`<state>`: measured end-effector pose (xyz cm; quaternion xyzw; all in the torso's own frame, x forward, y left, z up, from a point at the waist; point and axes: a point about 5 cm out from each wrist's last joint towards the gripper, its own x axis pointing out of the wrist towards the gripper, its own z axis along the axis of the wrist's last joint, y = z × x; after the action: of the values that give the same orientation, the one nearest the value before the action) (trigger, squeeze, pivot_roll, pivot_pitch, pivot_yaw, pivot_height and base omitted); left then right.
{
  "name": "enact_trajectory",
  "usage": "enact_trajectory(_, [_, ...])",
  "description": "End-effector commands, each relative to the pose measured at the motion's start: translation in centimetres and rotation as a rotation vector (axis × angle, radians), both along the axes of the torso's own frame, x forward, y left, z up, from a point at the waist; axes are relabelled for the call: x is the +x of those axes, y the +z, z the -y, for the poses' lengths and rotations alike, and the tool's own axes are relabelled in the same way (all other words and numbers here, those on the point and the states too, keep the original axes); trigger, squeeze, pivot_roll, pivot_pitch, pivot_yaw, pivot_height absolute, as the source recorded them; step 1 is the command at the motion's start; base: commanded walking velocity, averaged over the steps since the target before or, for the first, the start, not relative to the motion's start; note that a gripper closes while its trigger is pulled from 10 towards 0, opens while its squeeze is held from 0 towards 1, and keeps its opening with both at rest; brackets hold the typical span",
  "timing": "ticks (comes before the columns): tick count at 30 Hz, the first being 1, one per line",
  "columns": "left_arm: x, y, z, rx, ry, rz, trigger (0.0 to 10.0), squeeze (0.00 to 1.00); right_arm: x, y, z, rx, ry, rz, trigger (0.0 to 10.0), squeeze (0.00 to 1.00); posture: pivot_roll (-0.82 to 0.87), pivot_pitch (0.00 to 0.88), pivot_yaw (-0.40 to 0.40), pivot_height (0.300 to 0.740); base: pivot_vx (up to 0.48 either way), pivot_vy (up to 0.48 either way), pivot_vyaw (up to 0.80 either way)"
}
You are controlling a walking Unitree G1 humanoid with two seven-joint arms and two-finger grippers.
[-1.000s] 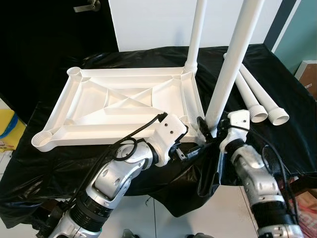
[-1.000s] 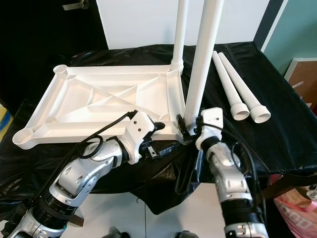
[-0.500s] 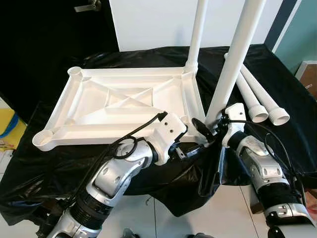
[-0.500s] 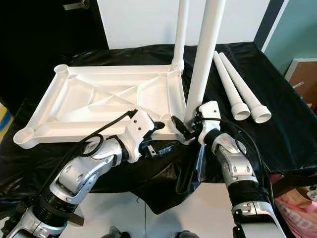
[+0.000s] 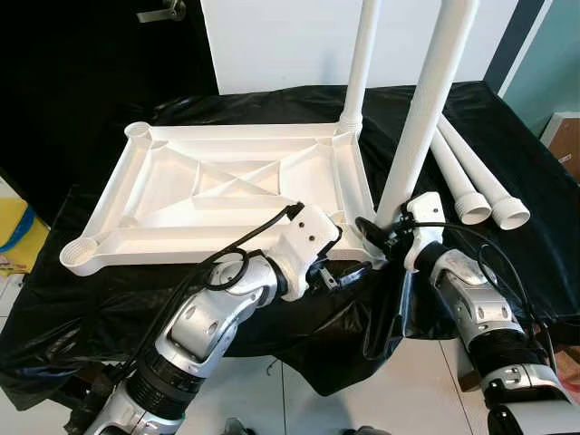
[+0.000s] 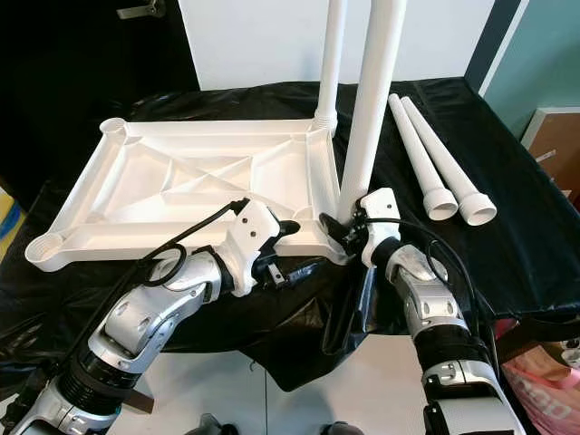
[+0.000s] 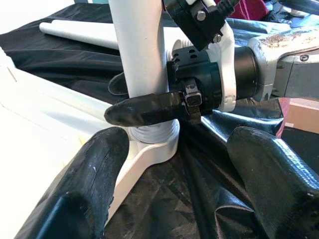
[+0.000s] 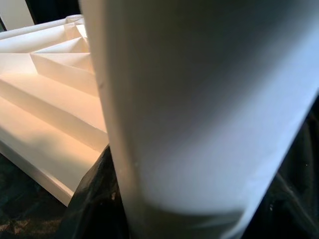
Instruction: Building children table
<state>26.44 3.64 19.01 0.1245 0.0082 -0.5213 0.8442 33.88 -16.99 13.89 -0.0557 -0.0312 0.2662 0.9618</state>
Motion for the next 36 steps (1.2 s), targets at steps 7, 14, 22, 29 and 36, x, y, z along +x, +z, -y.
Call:
enact_trajectory(7, [-0.2,0.0,-0.1,0.012,-0.022,-0.001,10.0,0.0,-0.3,-2.1,0.1,0.023,-0.105,-0.083,10.0,0.0,-0.09,0.098,0.028,0.74,0.0,0.0,0.0])
enact_trajectory(14, [-0.3,-0.1,0.0,0.01,-0.026,-0.003,10.0,0.0,-0.5,-2.3,-0.5,0.084,-0.272,-0.119,10.0,0.0,-0.09,0.096,0.024,0.74,0.0,0.0,0.0])
enact_trajectory(22, [-0.3,-0.1,0.2,0.007,-0.03,-0.006,10.0,0.0,-1.0,-2.8,-1.1,0.115,-0.415,-0.14,10.0,0.0,-0.1,0.093,0.019,0.74,0.0,0.0,0.0])
enact_trajectory(29, [-0.4,-0.2,0.3,0.006,-0.036,-0.007,10.0,0.0,-1.7,-3.2,-1.9,0.134,-0.558,-0.151,10.0,0.0,-0.1,0.088,0.014,0.74,0.0,0.0,0.0])
enact_trajectory(36, [-0.5,-0.3,0.4,0.002,-0.04,-0.01,10.0,0.0,-2.9,-2.9,-3.1,0.214,-0.748,-0.129,10.0,0.0,-0.1,0.085,0.009,0.74,0.0,0.0,0.0])
